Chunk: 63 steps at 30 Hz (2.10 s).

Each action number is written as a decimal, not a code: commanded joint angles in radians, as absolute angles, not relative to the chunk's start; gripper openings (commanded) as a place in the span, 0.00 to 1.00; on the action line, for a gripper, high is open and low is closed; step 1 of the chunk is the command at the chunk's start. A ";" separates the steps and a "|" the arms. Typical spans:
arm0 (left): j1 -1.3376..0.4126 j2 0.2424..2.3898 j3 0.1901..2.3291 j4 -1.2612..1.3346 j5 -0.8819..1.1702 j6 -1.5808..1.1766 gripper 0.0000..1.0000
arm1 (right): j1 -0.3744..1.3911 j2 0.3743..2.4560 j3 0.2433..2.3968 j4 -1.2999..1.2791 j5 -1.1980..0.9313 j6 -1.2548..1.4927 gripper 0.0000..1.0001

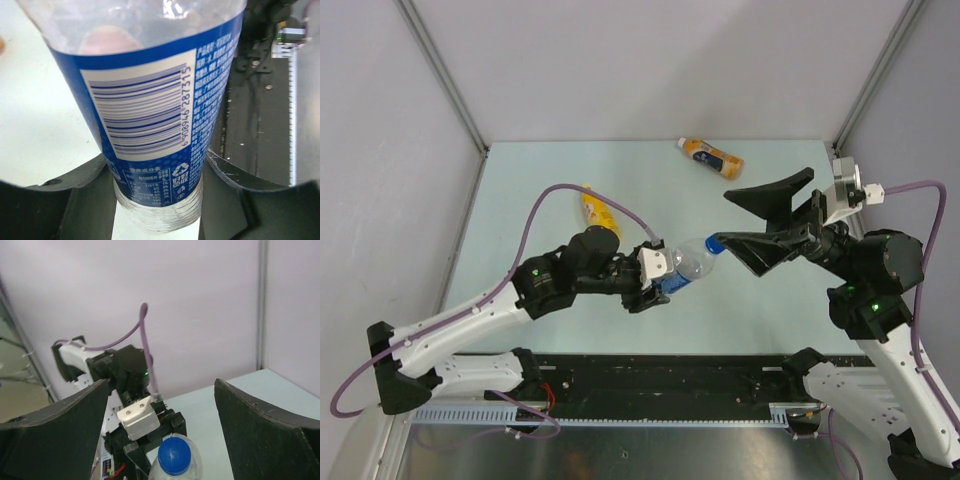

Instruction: Unscrew the bottle caps

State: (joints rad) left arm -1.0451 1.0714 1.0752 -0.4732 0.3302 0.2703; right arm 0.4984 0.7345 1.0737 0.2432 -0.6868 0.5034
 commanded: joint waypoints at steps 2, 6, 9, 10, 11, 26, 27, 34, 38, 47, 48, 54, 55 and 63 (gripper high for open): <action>-1.050 1.103 1.114 -0.428 0.097 0.245 0.00 | 0.499 0.736 1.081 0.140 -0.434 0.533 0.92; -1.051 1.125 1.120 -0.426 -0.055 0.225 0.00 | 0.500 0.764 1.082 0.070 -0.313 0.576 0.93; -1.051 1.141 1.123 -0.426 -0.175 0.211 0.00 | 0.500 0.795 1.084 0.032 -0.255 0.615 0.94; -1.052 1.147 1.124 -0.427 -0.214 0.205 0.00 | 0.500 0.805 1.083 0.018 -0.238 0.627 0.94; -1.052 1.152 1.125 -0.428 -0.259 0.200 0.00 | 0.500 0.815 1.084 0.011 -0.221 0.638 0.94; -1.071 1.256 1.124 -0.428 -0.774 0.182 0.00 | 0.539 0.987 1.086 -0.013 -0.136 0.754 0.94; -1.071 1.263 1.124 -0.428 -0.814 0.181 0.00 | 0.547 1.001 1.086 0.004 -0.131 0.759 0.93; -1.071 1.295 1.126 -0.431 -0.933 0.181 0.00 | 0.594 1.085 1.086 0.075 -0.112 0.788 0.85; -1.072 1.304 1.126 -0.430 -0.952 0.183 0.00 | 0.602 1.117 1.093 0.097 -0.102 0.801 0.78; -1.074 1.309 1.126 -0.432 -0.949 0.187 0.00 | 0.603 1.162 1.112 0.112 -0.088 0.812 0.64; -1.074 1.310 1.126 -0.432 -0.948 0.187 0.00 | 0.603 1.164 1.112 0.117 -0.086 0.812 0.63; -1.076 1.315 1.126 -0.434 -0.935 0.186 0.00 | 0.597 1.178 1.115 0.147 -0.079 0.815 0.63; -1.078 1.316 1.125 -0.435 -0.933 0.185 0.00 | 0.597 1.183 1.118 0.148 -0.080 0.816 0.63; -1.082 1.327 1.126 -0.441 -0.923 0.183 0.00 | 0.593 1.212 1.125 0.170 -0.086 0.814 0.60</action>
State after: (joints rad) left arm -1.0714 1.3224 1.0828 -0.4706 -0.9123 0.2001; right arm 0.5983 1.1995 1.0756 0.1055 -0.1009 0.8124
